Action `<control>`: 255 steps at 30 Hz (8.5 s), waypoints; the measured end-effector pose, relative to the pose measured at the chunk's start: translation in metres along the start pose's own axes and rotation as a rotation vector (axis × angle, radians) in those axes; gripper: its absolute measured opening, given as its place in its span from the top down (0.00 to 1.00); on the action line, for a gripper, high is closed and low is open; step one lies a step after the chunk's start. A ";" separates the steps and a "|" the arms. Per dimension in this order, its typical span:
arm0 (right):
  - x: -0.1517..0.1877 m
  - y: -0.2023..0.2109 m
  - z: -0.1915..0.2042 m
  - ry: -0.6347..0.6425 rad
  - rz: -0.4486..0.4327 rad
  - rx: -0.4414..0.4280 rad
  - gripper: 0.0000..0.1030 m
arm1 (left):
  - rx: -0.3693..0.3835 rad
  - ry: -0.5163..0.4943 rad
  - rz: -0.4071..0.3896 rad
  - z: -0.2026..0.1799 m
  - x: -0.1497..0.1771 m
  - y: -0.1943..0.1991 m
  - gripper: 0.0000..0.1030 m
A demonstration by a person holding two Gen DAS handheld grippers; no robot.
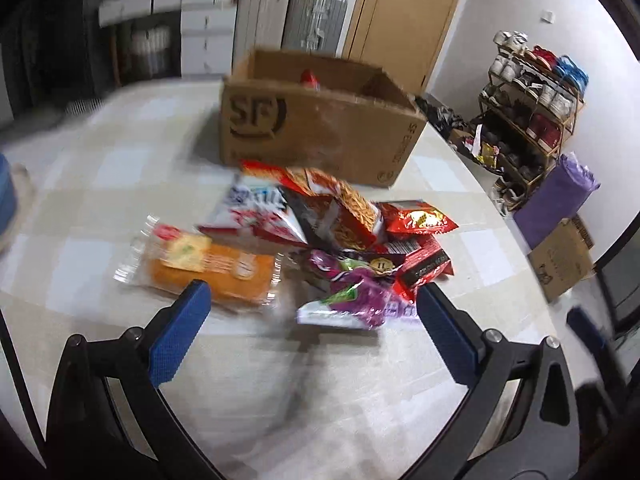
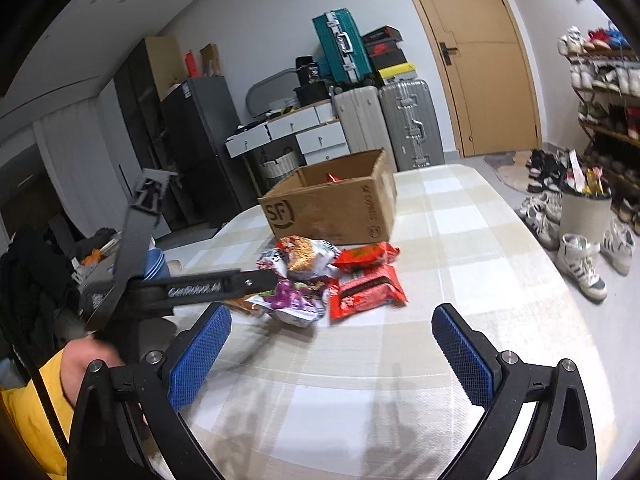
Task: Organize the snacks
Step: 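Grasp the purple candy bag with the left tool while the right tool grasps the red snack pack, then carry the purple candy bag and red snack pack with both tools over the box, then open both tools to drop the two bags into the box, then move both tools back over the remaining snacks on the table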
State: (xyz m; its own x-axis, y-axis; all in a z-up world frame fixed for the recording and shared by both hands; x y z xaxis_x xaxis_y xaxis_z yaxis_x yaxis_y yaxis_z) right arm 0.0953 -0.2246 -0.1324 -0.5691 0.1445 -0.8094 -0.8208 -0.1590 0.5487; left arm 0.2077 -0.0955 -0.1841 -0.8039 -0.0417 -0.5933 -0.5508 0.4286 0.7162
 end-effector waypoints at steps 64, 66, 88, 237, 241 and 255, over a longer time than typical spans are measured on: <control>-0.004 -0.054 -0.003 0.009 0.188 0.023 0.01 | 0.392 0.032 0.051 0.012 0.061 0.037 0.74; -0.008 -0.071 -0.003 0.045 0.219 0.038 0.01 | 0.389 0.038 0.037 0.017 0.058 0.042 0.74; 0.010 -0.173 0.008 0.333 0.393 0.149 0.49 | 0.301 0.072 -0.040 0.063 0.044 0.071 0.74; -0.185 -0.278 0.022 0.080 0.322 -0.001 0.37 | 0.053 -0.213 -0.039 0.008 -0.244 -0.075 0.72; -0.194 -0.256 0.027 0.074 0.290 -0.011 0.37 | 0.065 -0.208 -0.064 0.000 -0.235 -0.049 0.56; -0.213 -0.107 0.073 0.119 0.064 -0.103 0.30 | 0.089 -0.202 -0.248 -0.037 -0.198 0.088 0.24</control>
State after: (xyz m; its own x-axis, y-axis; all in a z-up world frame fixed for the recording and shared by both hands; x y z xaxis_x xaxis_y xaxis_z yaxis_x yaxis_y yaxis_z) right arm 0.3006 -0.1673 -0.0033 -0.6052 0.0150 -0.7959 -0.7701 -0.2644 0.5806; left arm 0.3101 -0.0830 0.0104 -0.5817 0.0214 -0.8131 -0.6957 0.5049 0.5110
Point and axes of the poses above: each gripper's, at about its wrist camera, not at the fingertips, and y roughly against the way its jaws point, z to its left, x to its underside, the point moved 7 cm from there along -y, roughly the way its jaws point, and after that the axes turned 10 degrees about x, right-handed, at the moved point
